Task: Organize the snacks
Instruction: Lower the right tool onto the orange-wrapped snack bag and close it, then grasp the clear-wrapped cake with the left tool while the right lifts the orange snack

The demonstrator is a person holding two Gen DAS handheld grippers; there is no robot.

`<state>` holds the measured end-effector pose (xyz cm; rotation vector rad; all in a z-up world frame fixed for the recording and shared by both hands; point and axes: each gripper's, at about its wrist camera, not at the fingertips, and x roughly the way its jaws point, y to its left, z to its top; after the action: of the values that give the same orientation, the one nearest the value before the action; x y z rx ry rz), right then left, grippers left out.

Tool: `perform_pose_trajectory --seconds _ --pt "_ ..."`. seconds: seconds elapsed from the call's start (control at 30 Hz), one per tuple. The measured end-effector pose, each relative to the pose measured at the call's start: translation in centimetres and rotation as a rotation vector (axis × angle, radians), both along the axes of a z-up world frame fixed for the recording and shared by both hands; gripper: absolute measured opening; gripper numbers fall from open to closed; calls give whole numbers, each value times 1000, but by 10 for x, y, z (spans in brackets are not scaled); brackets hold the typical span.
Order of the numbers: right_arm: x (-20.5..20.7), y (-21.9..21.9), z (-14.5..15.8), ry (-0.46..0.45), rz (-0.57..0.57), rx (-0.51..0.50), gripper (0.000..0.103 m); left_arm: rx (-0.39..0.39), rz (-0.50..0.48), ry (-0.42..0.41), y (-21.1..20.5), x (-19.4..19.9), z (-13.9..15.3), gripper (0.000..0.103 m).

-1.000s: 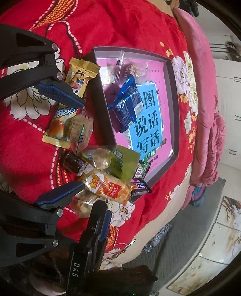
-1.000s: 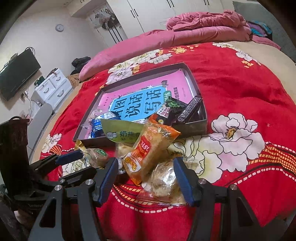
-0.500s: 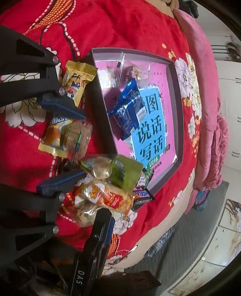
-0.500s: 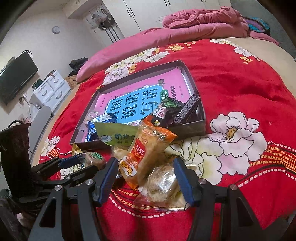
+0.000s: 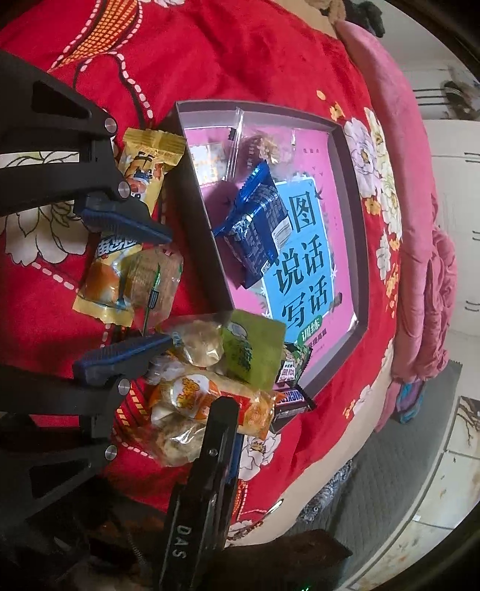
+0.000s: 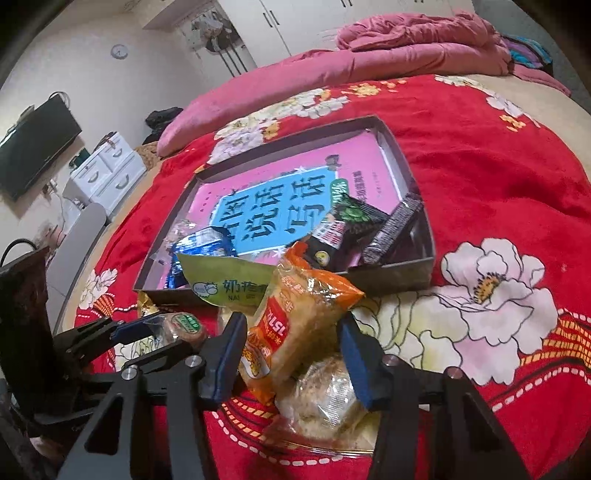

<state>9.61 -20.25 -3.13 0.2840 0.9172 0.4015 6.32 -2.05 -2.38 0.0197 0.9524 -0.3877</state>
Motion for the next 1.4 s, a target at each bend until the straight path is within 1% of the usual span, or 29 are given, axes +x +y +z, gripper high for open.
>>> perform_pose_trajectory --seconds 0.1,0.33,0.43,0.5,0.8,1.0,1.2,1.4 --pt "-1 3 1 -8 21 14 43 -2 2 5 0 1 -1 52" --pt "6 9 -11 45 50 69 43 -1 3 12 0 3 -3 52" --pt "8 13 -14 47 57 63 43 -1 3 14 0 3 -4 52" --pt "10 14 -15 48 60 77 42 -2 4 15 0 4 -4 52" --pt "7 -8 -12 51 0 171 28 -17 15 26 2 7 -7 52" --pt "0 -26 -3 24 -44 196 26 -17 14 26 3 8 -7 52" --pt "0 -29 4 3 -56 201 26 -16 18 31 2 12 -9 48" --pt "-1 -28 5 4 -57 202 25 -22 32 43 6 16 -10 41"
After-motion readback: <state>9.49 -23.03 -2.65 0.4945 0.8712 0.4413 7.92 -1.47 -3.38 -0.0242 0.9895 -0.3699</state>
